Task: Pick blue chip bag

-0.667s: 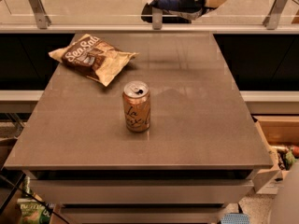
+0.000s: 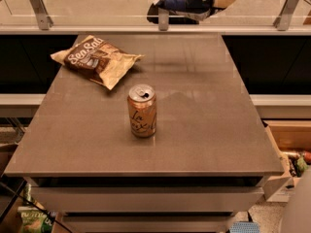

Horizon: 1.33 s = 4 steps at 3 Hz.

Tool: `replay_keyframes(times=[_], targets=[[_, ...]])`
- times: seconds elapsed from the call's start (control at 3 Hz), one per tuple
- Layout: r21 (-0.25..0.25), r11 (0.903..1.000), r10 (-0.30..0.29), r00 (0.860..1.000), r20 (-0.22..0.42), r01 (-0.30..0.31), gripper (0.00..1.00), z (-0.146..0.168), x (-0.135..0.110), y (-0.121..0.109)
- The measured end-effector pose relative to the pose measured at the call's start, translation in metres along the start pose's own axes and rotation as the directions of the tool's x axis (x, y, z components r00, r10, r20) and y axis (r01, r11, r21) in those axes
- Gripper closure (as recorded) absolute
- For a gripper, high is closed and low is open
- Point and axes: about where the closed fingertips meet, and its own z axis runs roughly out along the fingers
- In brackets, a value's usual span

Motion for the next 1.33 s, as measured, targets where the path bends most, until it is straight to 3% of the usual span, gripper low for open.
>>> replay_keyframes(times=[0.33, 0.67, 1.0, 1.33], targets=[[-0.005, 1.0000, -0.002, 1.000, -0.001, 0.002, 0.36, 0.0034, -0.0009, 0.0016], [-0.005, 1.0000, -0.003, 1.000, -0.001, 0.003, 0.13, 0.0037, -0.0009, 0.0017], [-0.006, 1.0000, -0.003, 1.000, -0.001, 0.003, 0.00, 0.0044, -0.0011, 0.0020], [-0.006, 1.0000, -0.003, 1.000, -0.001, 0.003, 0.00, 0.0045, -0.0011, 0.0020]])
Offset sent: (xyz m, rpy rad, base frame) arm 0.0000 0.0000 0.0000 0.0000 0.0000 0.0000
